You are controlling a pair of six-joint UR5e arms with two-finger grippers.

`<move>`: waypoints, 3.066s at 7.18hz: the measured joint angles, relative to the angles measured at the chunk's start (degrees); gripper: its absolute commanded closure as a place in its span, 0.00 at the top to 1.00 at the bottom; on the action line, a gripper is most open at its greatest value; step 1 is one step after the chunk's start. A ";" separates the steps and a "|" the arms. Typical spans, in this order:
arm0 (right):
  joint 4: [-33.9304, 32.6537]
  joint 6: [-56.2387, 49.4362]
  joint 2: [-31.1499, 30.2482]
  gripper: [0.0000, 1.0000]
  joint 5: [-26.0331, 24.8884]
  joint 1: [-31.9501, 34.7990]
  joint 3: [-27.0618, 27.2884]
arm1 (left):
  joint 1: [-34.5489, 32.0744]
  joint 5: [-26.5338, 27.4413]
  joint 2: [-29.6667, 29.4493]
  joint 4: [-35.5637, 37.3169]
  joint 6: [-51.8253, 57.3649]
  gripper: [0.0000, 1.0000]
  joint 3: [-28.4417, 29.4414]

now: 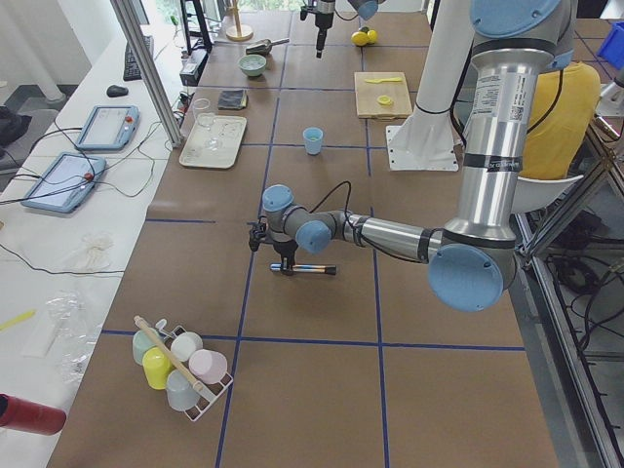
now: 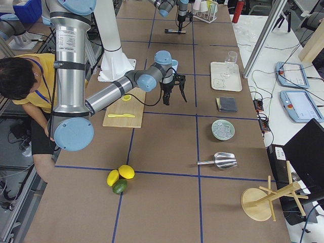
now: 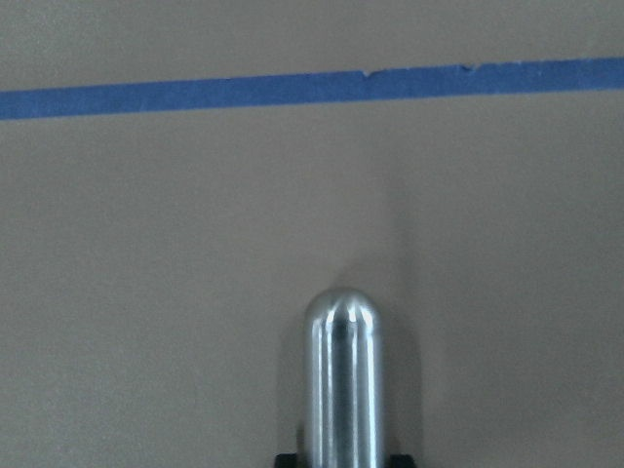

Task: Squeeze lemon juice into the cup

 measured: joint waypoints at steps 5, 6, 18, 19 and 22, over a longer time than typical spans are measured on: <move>0.05 -2.66 -0.62 1.00 4.37 3.26 0.28 | -2.31 -0.16 2.98 -0.22 0.88 1.00 -8.11; -0.11 -6.42 -1.53 1.00 7.08 6.10 -0.13 | -5.33 -0.39 5.19 -0.53 3.53 1.00 -11.50; -25.77 -69.63 -7.36 1.00 17.92 41.25 -12.05 | -38.65 -14.77 22.07 9.72 45.64 1.00 -13.20; -25.65 -69.99 -7.34 1.00 17.95 41.27 -12.22 | -38.58 -13.21 22.24 9.87 45.29 1.00 -13.45; -25.54 -70.72 -7.12 1.00 17.78 41.24 -12.14 | -37.99 -11.21 21.38 14.91 37.72 1.00 -16.86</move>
